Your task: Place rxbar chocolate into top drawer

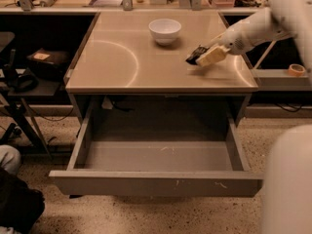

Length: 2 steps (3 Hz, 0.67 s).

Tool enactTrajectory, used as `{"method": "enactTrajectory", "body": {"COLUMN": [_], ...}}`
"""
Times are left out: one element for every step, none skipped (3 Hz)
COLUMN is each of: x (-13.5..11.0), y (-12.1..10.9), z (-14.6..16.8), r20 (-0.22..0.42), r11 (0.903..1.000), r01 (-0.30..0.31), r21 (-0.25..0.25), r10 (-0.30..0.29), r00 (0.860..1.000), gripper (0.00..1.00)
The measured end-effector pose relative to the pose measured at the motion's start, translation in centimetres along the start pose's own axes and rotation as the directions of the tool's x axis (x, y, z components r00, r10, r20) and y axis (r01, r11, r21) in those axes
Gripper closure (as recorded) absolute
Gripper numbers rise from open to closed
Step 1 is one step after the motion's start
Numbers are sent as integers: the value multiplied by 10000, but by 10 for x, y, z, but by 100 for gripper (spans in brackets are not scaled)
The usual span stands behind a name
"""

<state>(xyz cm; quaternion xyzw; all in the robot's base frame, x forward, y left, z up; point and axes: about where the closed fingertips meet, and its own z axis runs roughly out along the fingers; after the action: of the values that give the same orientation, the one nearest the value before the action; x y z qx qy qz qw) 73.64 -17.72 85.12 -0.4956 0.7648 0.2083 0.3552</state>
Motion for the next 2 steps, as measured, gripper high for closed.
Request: {"method": "enactTrajectory", "body": {"x": [-31, -73], "y": [33, 104], "z": [-91, -151], "r20": [1124, 2147], "r11": [9904, 9777], "r01": [382, 926], "r21": [1329, 1885], "r10": [-533, -1330], "r00": [9922, 9676], "gripper": [100, 100]}}
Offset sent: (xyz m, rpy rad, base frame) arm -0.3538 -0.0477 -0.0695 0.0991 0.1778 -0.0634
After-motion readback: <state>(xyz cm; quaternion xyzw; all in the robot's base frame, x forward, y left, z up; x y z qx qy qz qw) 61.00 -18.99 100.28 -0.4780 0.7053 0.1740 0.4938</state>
